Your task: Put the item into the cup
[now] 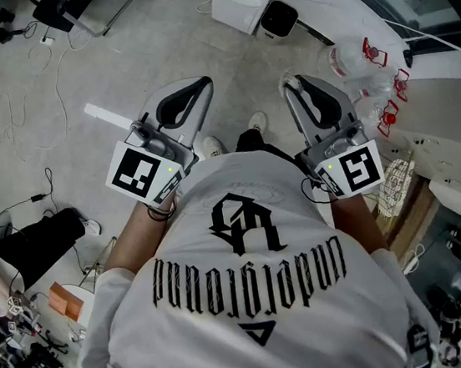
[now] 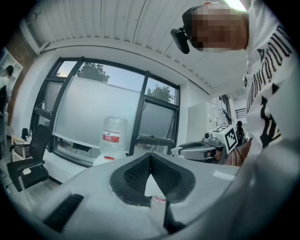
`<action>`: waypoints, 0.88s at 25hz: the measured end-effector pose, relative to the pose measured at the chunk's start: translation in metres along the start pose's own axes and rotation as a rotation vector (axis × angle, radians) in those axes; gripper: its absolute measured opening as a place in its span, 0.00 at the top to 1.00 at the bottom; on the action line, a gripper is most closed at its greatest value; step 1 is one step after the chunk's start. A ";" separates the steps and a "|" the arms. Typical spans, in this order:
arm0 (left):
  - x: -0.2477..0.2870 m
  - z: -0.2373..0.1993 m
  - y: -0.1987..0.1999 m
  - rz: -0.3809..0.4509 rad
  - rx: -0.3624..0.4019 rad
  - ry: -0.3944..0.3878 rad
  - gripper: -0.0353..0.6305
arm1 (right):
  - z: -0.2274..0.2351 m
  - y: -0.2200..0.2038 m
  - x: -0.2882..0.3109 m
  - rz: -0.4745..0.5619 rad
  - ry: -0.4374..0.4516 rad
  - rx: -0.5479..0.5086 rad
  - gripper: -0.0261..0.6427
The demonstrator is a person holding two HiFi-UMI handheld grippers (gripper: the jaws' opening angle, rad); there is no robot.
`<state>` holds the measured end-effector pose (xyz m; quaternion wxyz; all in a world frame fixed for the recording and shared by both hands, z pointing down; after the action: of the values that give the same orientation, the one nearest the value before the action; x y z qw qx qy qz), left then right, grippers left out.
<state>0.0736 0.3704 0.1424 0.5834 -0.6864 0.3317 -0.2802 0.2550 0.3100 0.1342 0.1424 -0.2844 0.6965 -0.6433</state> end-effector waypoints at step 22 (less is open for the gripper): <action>0.061 -0.005 0.003 -0.015 0.027 0.031 0.93 | 0.085 -0.015 0.002 0.000 0.018 -0.016 0.84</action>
<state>0.1075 0.3195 0.1403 0.5854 -0.6763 0.3318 -0.2998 0.3047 0.2394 0.1380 0.1339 -0.2795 0.7029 -0.6402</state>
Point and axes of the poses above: the fingertips, and each gripper's own axes: x forward along the fingers, z to its right, y out of its top, the point moved 5 cm from there along -x, backward along the fingers, and after that the axes turned 11 degrees about -y, right-handed, at the moved point
